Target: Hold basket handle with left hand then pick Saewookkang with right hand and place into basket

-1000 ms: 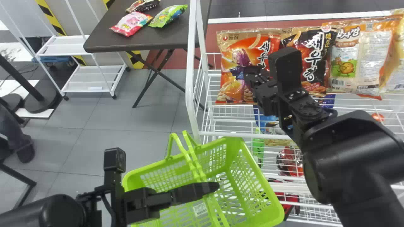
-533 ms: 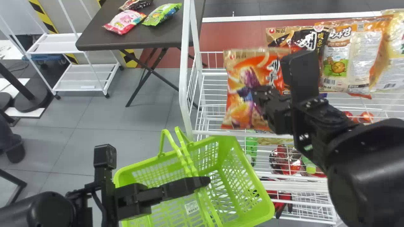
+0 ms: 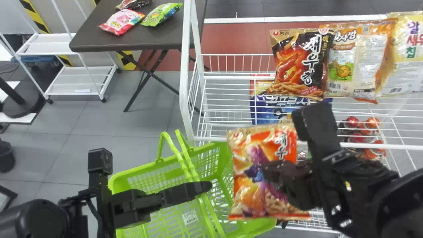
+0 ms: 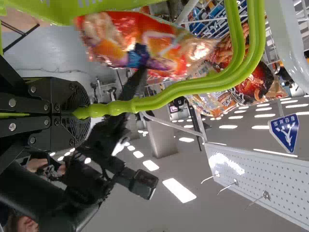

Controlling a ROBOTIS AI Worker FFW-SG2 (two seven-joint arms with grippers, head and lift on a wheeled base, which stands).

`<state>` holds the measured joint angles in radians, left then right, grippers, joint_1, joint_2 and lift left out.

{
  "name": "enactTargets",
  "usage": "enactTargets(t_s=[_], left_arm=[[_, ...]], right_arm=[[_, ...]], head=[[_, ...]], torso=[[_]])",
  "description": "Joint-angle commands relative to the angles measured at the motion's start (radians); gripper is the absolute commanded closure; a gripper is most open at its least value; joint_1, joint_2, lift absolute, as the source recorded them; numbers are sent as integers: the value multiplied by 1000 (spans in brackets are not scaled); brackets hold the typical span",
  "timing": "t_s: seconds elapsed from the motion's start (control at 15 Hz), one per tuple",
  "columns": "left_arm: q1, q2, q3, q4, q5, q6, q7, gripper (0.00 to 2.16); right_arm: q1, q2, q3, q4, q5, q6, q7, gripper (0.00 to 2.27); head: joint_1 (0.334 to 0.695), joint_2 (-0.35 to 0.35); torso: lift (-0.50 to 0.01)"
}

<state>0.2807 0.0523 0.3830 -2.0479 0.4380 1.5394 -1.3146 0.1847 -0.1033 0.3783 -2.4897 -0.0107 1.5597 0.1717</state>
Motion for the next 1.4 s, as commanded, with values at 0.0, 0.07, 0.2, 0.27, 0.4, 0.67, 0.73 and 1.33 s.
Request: enactTargets(t_s=[0.0, 0.07, 0.2, 0.27, 0.4, 0.67, 0.73, 1.33], left_arm=[[0, 0, -4, 0, 2, 32, 0, 2155], [2, 0, -4, 0, 2, 32, 0, 2155], [5, 0, -6, -2, 4, 32, 0, 2155], [6, 0, -4, -2, 5, 32, 0, 2155], [8, 0, 1, -2, 5, 32, 0, 2155], [6, 0, -3, 0, 8, 32, 0, 2155], [6, 0, -3, 0, 8, 32, 0, 2155], [5, 0, -7, 3, 8, 32, -2, 2155]], right_arm=[[10, -1, 70, 2, 0, -2, -1, 2253], [10, 0, 96, 21, -2, -36, -1, 2253], [-2, 11, 128, 72, -9, -75, -8, 2243], [-5, 13, 133, 89, -29, -72, -18, 1939], [-5, 13, 133, 114, -29, -106, -24, 39], [26, 8, 53, 163, -83, -358, -21, 56], [41, 4, 24, 179, -92, -471, -15, 60], [159, -32, -272, 449, -123, -1349, -4, 87]], head=[[695, 131], [695, 145], [695, 186], [695, 223], [695, 249], [695, 261], [695, 257], [695, 49]], torso=[[-13], [-13], [-13], [-13], [-13], [-13], [-13], [-13]])
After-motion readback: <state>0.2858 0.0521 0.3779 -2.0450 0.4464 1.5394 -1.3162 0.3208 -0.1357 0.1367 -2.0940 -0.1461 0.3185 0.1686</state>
